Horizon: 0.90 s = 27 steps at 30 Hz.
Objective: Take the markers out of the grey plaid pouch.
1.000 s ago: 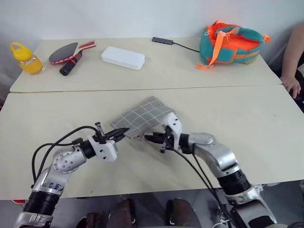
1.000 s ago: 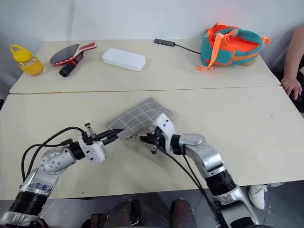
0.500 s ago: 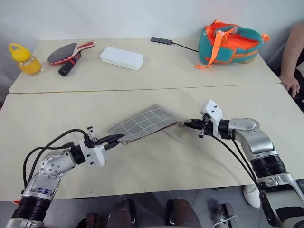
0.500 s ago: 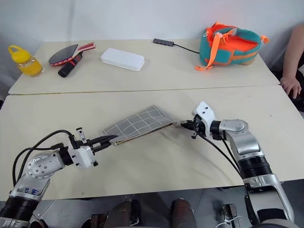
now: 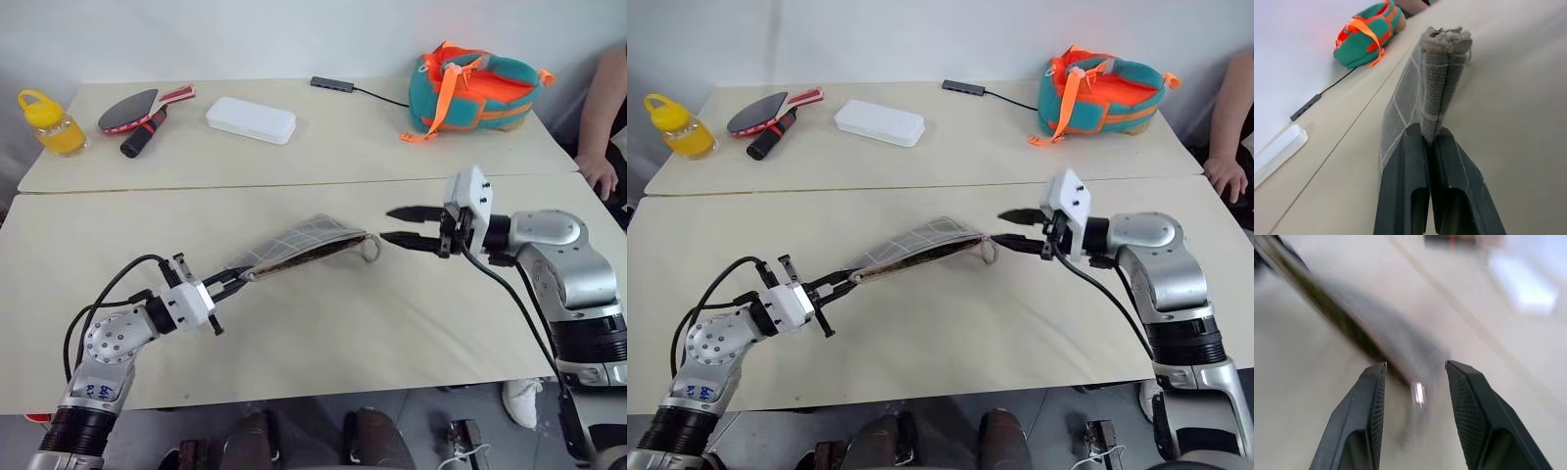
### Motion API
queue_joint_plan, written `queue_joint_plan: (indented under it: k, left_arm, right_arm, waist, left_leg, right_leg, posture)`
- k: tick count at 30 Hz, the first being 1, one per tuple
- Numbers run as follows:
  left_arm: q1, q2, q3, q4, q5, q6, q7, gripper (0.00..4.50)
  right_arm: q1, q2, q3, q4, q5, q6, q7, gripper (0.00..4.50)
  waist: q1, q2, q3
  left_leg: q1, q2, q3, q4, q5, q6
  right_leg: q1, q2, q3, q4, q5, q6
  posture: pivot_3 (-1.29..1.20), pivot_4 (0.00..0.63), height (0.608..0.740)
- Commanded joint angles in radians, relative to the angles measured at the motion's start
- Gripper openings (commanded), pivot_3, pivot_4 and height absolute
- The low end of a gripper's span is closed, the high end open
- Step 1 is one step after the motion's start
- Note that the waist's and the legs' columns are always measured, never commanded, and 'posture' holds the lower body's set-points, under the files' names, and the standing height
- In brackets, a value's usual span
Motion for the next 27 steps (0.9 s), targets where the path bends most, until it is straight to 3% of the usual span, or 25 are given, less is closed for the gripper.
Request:
queue_joint_plan:
  k: [1,3,4,12,18,27]
  left_arm:
    - [-0.029,-0.008,0.021,-0.044,-0.024,0.000,-0.017,0.00]
    - [-0.038,-0.017,0.017,-0.043,-0.025,0.008,-0.024,0.00]
    - [-0.042,-0.022,0.010,-0.045,-0.020,0.011,-0.026,0.00]
    - [-0.052,-0.058,-0.005,-0.061,0.007,0.033,-0.030,0.00]
    - [-0.055,-0.084,-0.005,-0.060,0.036,0.041,-0.014,0.00]
    - [-0.069,-0.096,0.000,-0.052,0.043,0.050,-0.018,0.00]
  right_arm:
    - [0.020,0.025,0.068,-0.048,-0.080,-0.099,-0.018,0.75]
    - [0.019,0.046,0.087,-0.026,-0.106,-0.122,-0.038,0.07]
    - [0.021,0.056,0.101,-0.019,-0.124,-0.139,-0.046,0.03]
    - [0.046,0.075,0.166,0.029,-0.221,-0.259,-0.047,0.03]
    - [0.048,0.103,0.122,-0.006,-0.114,-0.228,-0.015,0.03]
    - [0.093,0.091,0.149,0.002,-0.153,-0.257,0.009,0.03]
  waist:
    - [0.002,0.000,0.000]
    - [0.006,0.000,0.000]
    - [0.007,0.000,0.000]
    - [0.014,0.000,0.000]
    - [0.017,0.000,0.000]
    - [0.022,0.000,0.000]
  left_leg:
    - [0.000,0.000,0.000,0.000,0.000,0.000]
    - [0.000,-0.001,0.000,0.000,0.000,0.000]
    - [0.000,-0.001,0.000,0.000,0.000,0.000]
    - [0.000,-0.001,0.001,0.000,0.000,0.000]
    - [0.000,-0.001,0.000,0.001,0.000,0.000]
    - [0.000,-0.001,0.000,0.001,0.000,0.000]
  right_leg:
    - [0.000,0.000,0.000,0.000,0.000,0.000]
    - [0.000,0.000,0.000,-0.001,0.000,0.000]
    - [0.000,0.000,0.000,-0.001,0.000,0.000]
    - [0.000,0.000,0.000,-0.001,0.000,0.000]
    - [0.000,0.000,0.000,-0.001,0.000,0.000]
    - [0.001,0.000,0.000,-0.001,0.000,0.000]
  posture:
    - [0.00,0.150,0.740]
    - [0.00,0.150,0.740]
    - [0.00,0.150,0.740]
    - [0.00,0.150,0.740]
    - [0.00,0.150,0.740]
    - [0.00,0.150,0.740]
